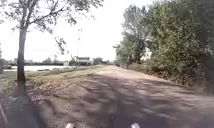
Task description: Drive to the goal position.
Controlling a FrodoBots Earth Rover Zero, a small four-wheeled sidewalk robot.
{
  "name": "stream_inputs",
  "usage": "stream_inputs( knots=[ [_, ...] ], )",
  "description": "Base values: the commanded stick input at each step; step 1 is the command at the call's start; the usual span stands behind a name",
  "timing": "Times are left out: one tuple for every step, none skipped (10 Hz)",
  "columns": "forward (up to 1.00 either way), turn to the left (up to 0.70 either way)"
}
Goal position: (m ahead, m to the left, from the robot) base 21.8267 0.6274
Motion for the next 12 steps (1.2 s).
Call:
stream_inputs(
  knots=[
    [0.29,0.00],
    [0.01,0.00],
    [0.00,0.00],
    [0.00,0.00],
    [0.00,0.00],
    [0.00,0.00],
    [0.00,0.00],
    [0.00,0.00],
    [0.00,0.00],
    [0.00,0.00],
    [0.00,0.00],
    [0.09,0.00]
  ],
)
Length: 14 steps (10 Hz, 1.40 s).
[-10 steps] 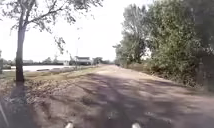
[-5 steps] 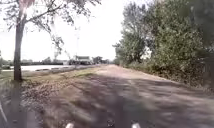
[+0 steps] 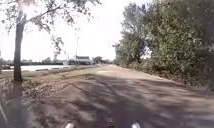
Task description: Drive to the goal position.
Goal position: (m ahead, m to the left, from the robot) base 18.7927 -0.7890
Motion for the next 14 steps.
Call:
stream_inputs(
  knots=[
    [0.25,0.00],
    [0.70,0.00],
    [0.70,0.00],
    [0.70,0.00],
    [0.70,0.00],
    [0.70,0.00],
    [0.70,0.00],
    [0.70,-0.16],
    [0.70,-0.35],
    [0.70,-0.27],
    [0.70,-0.13],
    [0.70,0.00],
    [0.70,0.00],
    [0.70,0.00]
  ],
)
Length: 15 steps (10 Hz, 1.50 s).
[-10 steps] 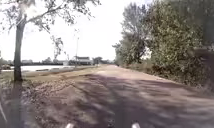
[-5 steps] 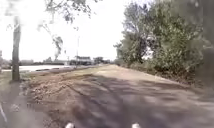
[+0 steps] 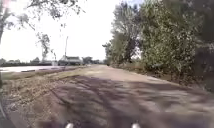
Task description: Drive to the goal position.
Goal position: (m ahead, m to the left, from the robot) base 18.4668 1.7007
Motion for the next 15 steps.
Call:
stream_inputs(
  knots=[
    [0.70,-0.03],
    [0.70,-0.13],
    [0.70,-0.25],
    [0.70,-0.19],
    [0.70,0.00],
    [0.70,0.00],
    [0.70,0.00],
    [0.70,0.00],
    [0.70,0.00],
    [0.70,0.00],
    [0.70,0.00],
    [0.70,0.00],
    [0.70,0.00],
    [0.70,0.00],
    [0.70,0.00]
  ],
)
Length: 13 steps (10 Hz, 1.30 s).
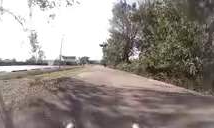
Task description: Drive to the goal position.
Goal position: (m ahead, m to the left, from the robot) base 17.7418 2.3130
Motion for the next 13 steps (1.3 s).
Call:
stream_inputs(
  knots=[
    [0.70,0.00],
    [0.66,0.00],
    [0.08,0.00],
    [0.00,0.00],
    [0.00,0.00],
    [0.00,0.00],
    [0.00,0.00],
    [0.00,0.00],
    [0.00,0.00],
    [0.00,0.00],
    [0.00,0.00],
    [0.00,0.00],
    [0.56,0.00]
  ],
)
